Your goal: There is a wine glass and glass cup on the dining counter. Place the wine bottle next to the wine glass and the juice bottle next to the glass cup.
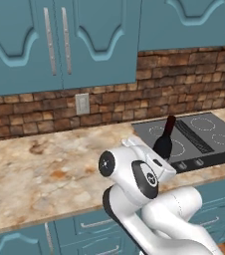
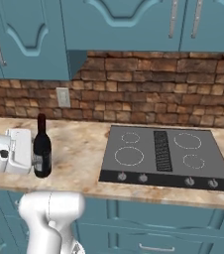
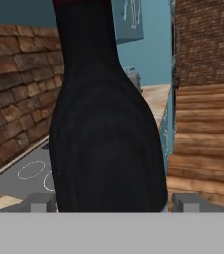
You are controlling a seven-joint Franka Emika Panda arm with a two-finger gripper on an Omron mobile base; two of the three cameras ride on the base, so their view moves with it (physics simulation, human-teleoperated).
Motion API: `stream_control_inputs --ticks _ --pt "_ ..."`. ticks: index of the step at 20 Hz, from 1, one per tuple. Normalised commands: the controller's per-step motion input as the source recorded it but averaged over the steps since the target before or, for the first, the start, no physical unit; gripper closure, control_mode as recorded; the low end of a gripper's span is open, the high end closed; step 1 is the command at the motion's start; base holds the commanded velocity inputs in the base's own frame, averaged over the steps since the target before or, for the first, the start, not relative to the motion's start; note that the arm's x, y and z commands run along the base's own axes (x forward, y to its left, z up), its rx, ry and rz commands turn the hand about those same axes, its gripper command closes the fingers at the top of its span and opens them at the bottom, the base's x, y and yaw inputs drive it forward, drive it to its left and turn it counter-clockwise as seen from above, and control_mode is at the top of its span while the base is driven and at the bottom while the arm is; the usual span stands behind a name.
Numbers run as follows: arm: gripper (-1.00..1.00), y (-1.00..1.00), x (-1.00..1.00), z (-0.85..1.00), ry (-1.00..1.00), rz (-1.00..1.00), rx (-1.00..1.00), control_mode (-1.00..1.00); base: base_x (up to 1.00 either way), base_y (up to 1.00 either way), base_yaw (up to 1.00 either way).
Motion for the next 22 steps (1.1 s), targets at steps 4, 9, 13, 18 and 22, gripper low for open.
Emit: stream_control_inputs --ticks 4,9,13,18,22 --pt "1.0 0.0 0.0 0.0 0.0 0.0 0.0 1.0 -0.52 0.0 -0.07" --pt "1.0 0.0 0.0 0.0 0.0 0.0 0.0 1.0 -0.64 0.03 -0.13" --pt "1.0 0.0 0.0 0.0 0.0 0.0 0.0 1.0 -0.51 0.11 -0.34" --pt "1.0 0.0 0.0 0.0 0.0 0.0 0.0 1.0 -0.03 0.11 -0.82" --pt "1.0 0.0 0.0 0.0 0.0 0.0 0.0 1.0 0.0 0.08 -0.89"
